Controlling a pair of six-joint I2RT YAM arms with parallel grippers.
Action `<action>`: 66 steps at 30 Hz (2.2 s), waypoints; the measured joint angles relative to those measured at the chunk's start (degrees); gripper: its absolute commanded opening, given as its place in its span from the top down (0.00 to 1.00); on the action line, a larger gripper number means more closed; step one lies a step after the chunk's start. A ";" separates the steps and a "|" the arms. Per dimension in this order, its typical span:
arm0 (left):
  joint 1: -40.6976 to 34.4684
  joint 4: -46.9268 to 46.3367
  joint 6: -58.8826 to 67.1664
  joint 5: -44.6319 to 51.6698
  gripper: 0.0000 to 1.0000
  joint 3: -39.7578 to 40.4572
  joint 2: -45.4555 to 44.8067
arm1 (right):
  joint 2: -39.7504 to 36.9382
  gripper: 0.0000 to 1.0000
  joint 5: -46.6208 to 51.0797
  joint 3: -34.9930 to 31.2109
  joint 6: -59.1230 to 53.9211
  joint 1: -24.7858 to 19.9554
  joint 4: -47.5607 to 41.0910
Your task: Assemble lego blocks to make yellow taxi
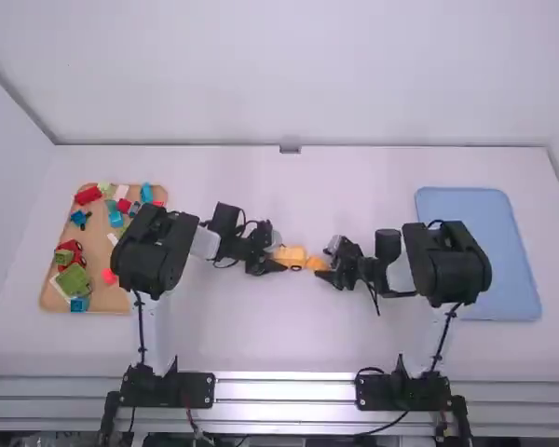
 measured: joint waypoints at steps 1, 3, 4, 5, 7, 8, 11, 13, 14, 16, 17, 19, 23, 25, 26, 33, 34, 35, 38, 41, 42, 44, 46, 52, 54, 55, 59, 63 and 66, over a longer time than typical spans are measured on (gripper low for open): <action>0.00 0.35 0.09 0.04 0.91 -0.35 -0.02 | 0.00 0.35 -0.20 0.00 -0.26 0.00 -0.26; 0.00 1.03 0.57 0.22 0.91 -1.16 -0.22 | 0.00 0.41 -0.63 0.02 -0.76 0.00 -1.01; 0.00 1.09 0.63 0.22 0.91 -1.22 -0.22 | 0.00 0.41 -0.72 0.04 -0.74 0.00 -1.07; 0.00 1.79 0.74 0.11 0.91 -1.81 -0.39 | 0.00 0.46 -1.07 0.35 -1.29 0.00 -1.92; 0.00 3.13 0.94 -0.09 0.92 -2.71 -0.55 | 0.00 0.50 -1.11 1.16 -1.51 0.00 -3.13; 0.00 4.26 1.09 -0.26 0.92 -3.37 -0.66 | 0.02 0.51 -1.07 1.66 -1.62 0.00 -3.85; 0.00 8.09 1.01 -0.59 0.91 -5.33 -0.81 | 0.00 0.55 -1.09 2.89 -2.12 0.28 -6.01; 0.00 9.90 1.03 -0.70 0.90 -6.27 -0.81 | 0.00 0.57 -1.05 3.50 -2.25 0.48 -6.71; 0.00 11.37 0.63 -0.57 0.89 -7.17 -0.85 | 0.00 0.59 -0.98 3.87 -2.32 0.50 -7.34; 0.00 12.31 0.37 -0.44 0.89 -7.91 -0.98 | 0.00 0.61 -0.96 4.11 -2.36 0.55 -7.87; 0.00 13.09 0.13 -0.44 0.89 -8.68 -1.20 | 0.00 0.65 -0.94 4.24 -2.38 0.63 -8.15; 0.00 14.49 -0.35 -0.39 0.90 -9.62 -1.29 | 0.02 0.69 -1.03 4.48 -2.62 0.70 -8.68; 0.00 15.45 -0.70 -0.15 0.90 -10.21 -1.29 | 0.00 0.72 -1.07 5.25 -3.15 0.70 -9.64; 0.00 14.80 -0.48 0.02 0.91 -10.03 -1.29 | 0.02 0.74 -1.05 5.35 -3.17 0.70 -9.64; 0.00 13.49 0.00 0.24 0.91 -9.46 -1.29 | 0.00 0.74 -1.07 5.35 -3.21 0.70 -9.68; -0.04 5.75 1.27 0.83 0.97 -5.84 -1.31 | -2.64 0.75 -6.14 4.74 -3.50 -1.33 -10.08; -0.04 5.29 1.31 0.83 0.97 -5.60 -1.31 | -3.30 0.76 -6.56 4.68 -3.52 -1.49 -10.08; -0.04 4.44 1.27 0.81 0.97 -5.11 -1.31 | -4.81 0.76 -7.41 4.70 -3.61 -1.68 -10.12; -0.07 3.89 1.31 0.70 0.97 -4.83 -1.29 | -7.48 0.76 -8.48 4.70 -3.65 -1.46 -11.26; -0.09 3.85 2.58 0.59 0.96 -4.90 -1.29 | -8.46 0.76 -9.05 5.46 -3.69 0.11 -14.49; -0.09 3.85 2.58 0.59 0.96 -4.90 -1.29 | -8.46 0.76 -9.05 5.46 -3.69 0.11 -14.49; -0.11 4.50 4.07 0.35 0.96 -5.33 -1.29 | -8.46 0.79 -9.14 7.02 -4.85 2.16 -18.47; -0.11 4.55 4.59 0.33 0.96 -5.40 -1.29 | -8.46 0.80 -9.01 8.35 -5.81 3.54 -21.35; -0.15 5.09 5.40 0.11 0.95 -5.70 -1.29 | -8.46 0.80 -8.11 12.37 -10.34 7.39 -29.20; -0.15 5.70 5.33 -0.22 0.95 -6.01 -1.40 | -8.46 0.81 -7.63 13.07 -11.21 8.22 -30.23; -0.24 5.79 5.18 -0.33 0.95 -6.08 -1.46 | -8.46 0.81 -7.30 13.31 -11.45 8.52 -30.47; -0.31 5.70 5.14 -0.66 0.95 -6.10 -1.60 | -8.46 0.83 -6.01 13.88 -12.09 10.21 -30.10; -0.35 5.68 5.14 -0.66 0.95 -6.10 -1.62 | -7.76 0.82 -5.35 14.29 -12.59 11.93 -29.49; -0.35 5.70 5.16 -0.68 0.95 -6.10 -1.62 | -6.23 0.82 -5.20 15.43 -12.57 12.59 -29.46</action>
